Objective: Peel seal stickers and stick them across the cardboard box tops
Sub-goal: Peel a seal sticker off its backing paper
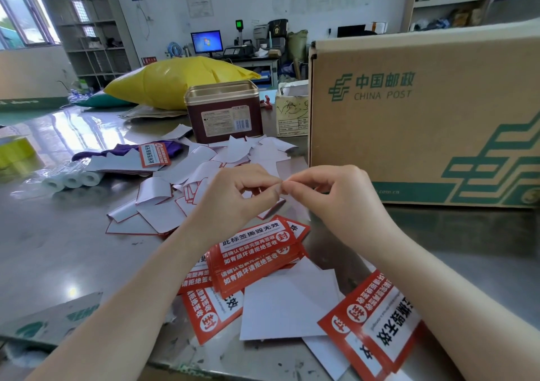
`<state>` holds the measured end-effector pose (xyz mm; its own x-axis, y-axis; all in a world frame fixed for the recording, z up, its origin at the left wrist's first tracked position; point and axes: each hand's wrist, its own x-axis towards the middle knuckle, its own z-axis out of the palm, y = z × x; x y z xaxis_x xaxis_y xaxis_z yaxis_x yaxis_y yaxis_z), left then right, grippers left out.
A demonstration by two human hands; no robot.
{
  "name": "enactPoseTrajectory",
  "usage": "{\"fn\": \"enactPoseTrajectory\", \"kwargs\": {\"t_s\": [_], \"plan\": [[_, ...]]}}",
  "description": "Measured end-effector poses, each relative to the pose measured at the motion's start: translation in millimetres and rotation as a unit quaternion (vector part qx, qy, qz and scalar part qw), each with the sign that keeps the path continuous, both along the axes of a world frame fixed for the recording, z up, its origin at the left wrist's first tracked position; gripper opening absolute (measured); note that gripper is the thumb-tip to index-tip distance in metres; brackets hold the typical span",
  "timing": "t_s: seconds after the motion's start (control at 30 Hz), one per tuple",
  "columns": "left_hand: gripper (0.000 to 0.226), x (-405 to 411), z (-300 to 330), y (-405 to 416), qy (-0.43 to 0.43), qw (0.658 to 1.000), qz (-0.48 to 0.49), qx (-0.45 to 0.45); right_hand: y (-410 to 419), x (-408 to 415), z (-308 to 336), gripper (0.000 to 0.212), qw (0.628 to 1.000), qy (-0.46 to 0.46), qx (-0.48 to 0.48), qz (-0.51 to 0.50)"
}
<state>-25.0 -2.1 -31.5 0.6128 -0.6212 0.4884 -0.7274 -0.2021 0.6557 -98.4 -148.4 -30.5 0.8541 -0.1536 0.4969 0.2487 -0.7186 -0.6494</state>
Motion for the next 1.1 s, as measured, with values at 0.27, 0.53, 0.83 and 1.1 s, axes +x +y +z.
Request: {"fn": "enactPoseTrajectory", "kwargs": {"t_s": [0.27, 0.53, 0.83, 1.1], "plan": [[0.026, -0.2, 0.8, -0.4, 0.008, 1.0, 0.007, -0.008, -3.0, -0.1, -0.8, 0.016, 0.997, 0.008, 0.072, -0.025], [0.026, -3.6, 0.4, -4.7, 0.128, 0.992, 0.004, -0.013, -4.9, 0.4, 0.2, 0.016, 0.98, 0.043, 0.194, -0.008], [0.018, -7.7, 2.0, -7.7, 0.079, 0.996, 0.021, 0.025, -2.0, 0.1, 0.3, 0.016, 0.983, 0.048, 0.175, 0.002], [0.021, -2.2, 2.2, -7.9, 0.298, 0.95, 0.05, -0.082, -1.9, 0.8, -0.5, 0.013, 0.98, 0.041, 0.197, 0.003]]}}
